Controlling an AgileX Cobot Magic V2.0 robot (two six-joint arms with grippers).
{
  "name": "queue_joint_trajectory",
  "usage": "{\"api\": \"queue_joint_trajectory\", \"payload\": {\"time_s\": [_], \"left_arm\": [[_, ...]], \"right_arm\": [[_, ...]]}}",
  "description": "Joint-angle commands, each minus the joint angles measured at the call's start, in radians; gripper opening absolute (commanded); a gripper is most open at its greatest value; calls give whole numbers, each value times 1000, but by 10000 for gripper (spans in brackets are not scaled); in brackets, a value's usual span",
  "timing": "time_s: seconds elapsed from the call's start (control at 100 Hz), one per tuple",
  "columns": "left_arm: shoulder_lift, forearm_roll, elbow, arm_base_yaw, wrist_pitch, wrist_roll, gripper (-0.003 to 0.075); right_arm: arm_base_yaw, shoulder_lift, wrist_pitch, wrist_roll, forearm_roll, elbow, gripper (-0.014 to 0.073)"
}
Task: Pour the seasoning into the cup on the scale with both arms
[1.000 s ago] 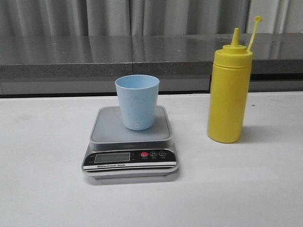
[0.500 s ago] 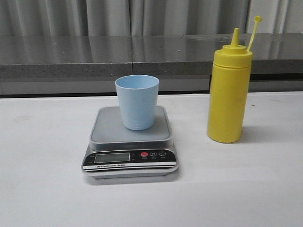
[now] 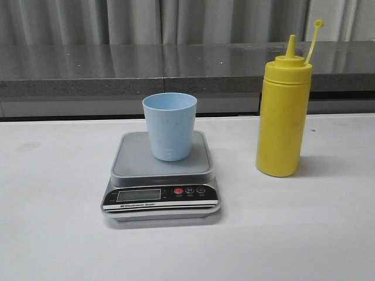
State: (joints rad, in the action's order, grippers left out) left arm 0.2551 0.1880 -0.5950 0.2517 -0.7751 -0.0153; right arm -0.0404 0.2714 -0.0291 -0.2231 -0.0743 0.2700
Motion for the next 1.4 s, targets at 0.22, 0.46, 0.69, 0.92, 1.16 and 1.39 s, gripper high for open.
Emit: {"api": "queue_joint_trajectory", "payload": {"time_s": [0.22, 0.46, 0.69, 0.92, 1.16, 1.39], "left_arm": [[11, 14, -23, -2, 74, 5, -20], [11, 14, -23, -2, 74, 5, -20], [11, 14, -23, -2, 74, 5, -20], [11, 14, -23, -2, 74, 5, -20], [11, 14, -23, -2, 74, 5, -20], [13, 14, -23, -2, 76, 5, -20]], "right_arm": [[8, -106, 76, 17, -18, 25, -68], [8, -140, 74, 17, -58, 25, -68], [8, -140, 74, 17, -58, 25, -68], [9, -174, 93, 17, -56, -24, -68], [11, -309, 99, 17, -56, -166, -68], [14, -306, 178, 17, -29, -284, -68]]}}
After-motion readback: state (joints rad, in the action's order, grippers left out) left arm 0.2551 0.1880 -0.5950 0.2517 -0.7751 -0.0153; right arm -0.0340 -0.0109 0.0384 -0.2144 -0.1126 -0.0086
